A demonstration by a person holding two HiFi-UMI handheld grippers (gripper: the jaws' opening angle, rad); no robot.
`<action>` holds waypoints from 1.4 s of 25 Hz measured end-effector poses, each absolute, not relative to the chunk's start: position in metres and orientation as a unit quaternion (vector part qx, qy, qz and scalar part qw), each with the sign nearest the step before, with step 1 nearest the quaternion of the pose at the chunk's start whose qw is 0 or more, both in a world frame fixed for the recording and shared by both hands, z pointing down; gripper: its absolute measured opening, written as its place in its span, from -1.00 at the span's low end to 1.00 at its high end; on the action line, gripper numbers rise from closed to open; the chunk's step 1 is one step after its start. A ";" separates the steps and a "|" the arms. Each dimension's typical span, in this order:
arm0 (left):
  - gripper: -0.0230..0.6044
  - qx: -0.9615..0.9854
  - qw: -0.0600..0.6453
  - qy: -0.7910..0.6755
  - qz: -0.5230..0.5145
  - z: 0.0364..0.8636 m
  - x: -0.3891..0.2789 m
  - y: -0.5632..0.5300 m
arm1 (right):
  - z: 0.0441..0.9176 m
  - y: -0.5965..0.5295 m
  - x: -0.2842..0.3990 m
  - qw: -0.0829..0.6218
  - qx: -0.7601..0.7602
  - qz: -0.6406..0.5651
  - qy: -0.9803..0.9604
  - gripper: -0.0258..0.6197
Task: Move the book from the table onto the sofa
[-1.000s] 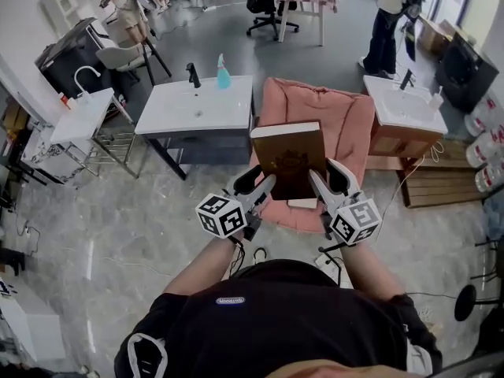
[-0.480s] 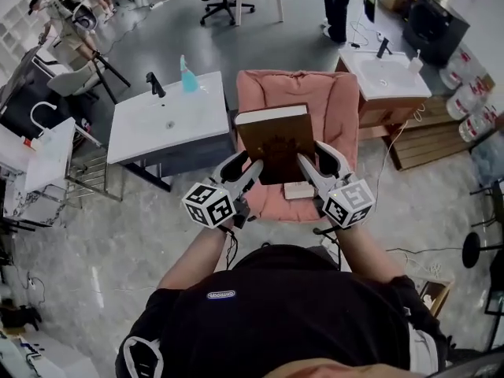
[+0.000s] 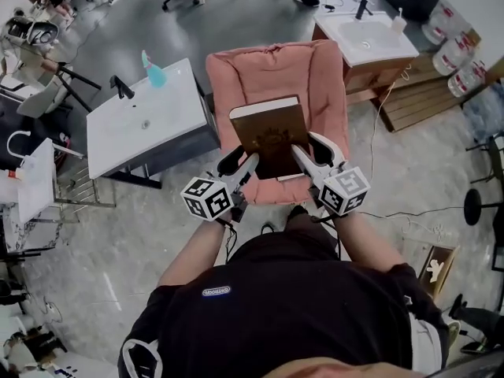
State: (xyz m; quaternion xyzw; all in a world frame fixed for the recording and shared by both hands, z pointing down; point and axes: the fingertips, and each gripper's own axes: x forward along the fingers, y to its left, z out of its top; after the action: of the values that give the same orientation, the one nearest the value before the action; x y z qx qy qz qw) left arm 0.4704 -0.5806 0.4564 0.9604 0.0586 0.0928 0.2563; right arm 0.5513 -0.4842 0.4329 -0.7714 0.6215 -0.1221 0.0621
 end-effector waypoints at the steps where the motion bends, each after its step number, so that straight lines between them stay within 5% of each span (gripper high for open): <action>1: -0.32 0.959 0.260 0.060 0.100 0.465 0.477 -0.581 | 0.440 -0.485 0.557 0.062 -0.772 -0.128 0.620 -0.28; 35: -0.32 0.875 0.366 0.034 0.315 0.767 0.648 -0.535 | 0.755 -0.433 0.722 0.033 -0.720 -0.371 0.585 -0.30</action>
State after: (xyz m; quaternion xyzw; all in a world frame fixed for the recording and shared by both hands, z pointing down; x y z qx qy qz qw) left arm 0.6482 -0.5345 0.7668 0.8752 0.0340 0.3146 0.3659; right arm 0.7221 -0.4326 0.7554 -0.7200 0.5853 -0.3714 0.0328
